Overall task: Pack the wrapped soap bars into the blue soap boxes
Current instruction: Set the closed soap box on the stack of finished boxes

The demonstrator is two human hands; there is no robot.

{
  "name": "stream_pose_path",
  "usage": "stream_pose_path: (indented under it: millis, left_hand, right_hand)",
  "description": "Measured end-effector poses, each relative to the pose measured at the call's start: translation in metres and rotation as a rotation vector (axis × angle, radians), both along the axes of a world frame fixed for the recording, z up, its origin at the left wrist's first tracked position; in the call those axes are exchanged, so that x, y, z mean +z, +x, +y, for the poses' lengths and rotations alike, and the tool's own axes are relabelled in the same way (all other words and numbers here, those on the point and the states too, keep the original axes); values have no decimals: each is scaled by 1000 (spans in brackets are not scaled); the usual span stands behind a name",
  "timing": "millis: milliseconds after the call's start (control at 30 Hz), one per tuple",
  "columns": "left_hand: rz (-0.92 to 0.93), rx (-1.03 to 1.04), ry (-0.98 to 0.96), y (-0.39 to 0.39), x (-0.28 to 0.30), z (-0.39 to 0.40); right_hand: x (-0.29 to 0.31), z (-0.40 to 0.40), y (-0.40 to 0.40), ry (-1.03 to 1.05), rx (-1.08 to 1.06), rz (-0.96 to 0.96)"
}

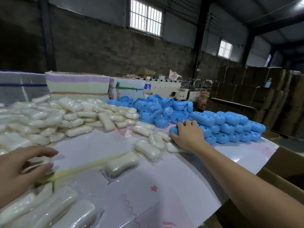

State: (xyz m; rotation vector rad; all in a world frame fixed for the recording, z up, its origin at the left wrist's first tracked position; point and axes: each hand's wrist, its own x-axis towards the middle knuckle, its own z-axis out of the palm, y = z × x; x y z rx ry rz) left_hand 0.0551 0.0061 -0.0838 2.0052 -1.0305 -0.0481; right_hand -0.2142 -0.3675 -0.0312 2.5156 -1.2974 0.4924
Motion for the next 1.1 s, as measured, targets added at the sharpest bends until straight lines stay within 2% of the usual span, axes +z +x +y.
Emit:
stream_pose_path:
  millis: [100, 200, 300, 433, 600, 733, 867, 967, 1100]
  left_hand:
    - [9, -1, 24, -8, 3, -2]
    - [41, -23, 30, -12, 6, 1]
    - [-9, -31, -51, -17, 11, 11]
    - [-231, 95, -127, -21, 21, 23]
    - [-265, 146, -162, -25, 37, 29]
    - [-238, 207, -185, -26, 44, 35]
    - [-230, 230, -138, -20, 42, 37]
    - [-219, 254, -95, -17, 41, 37]
    - [-205, 314, -77, -13, 43, 42]
  right_hand:
    - [6, 10, 6, -83, 47, -74]
    - [16, 31, 23, -49, 173, -135]
    - [25, 70, 53, 93, 354, -247]
    - [29, 137, 104, 356, 612, -359]
    - [25, 216, 166, 541, 853, -317]
    - [14, 255, 198, 672, 915, -429]
    - [-17, 262, 201, 603, 982, -469]
    - [-22, 258, 201, 646, 1046, -476]
    - [-23, 260, 205, 631, 1109, -386]
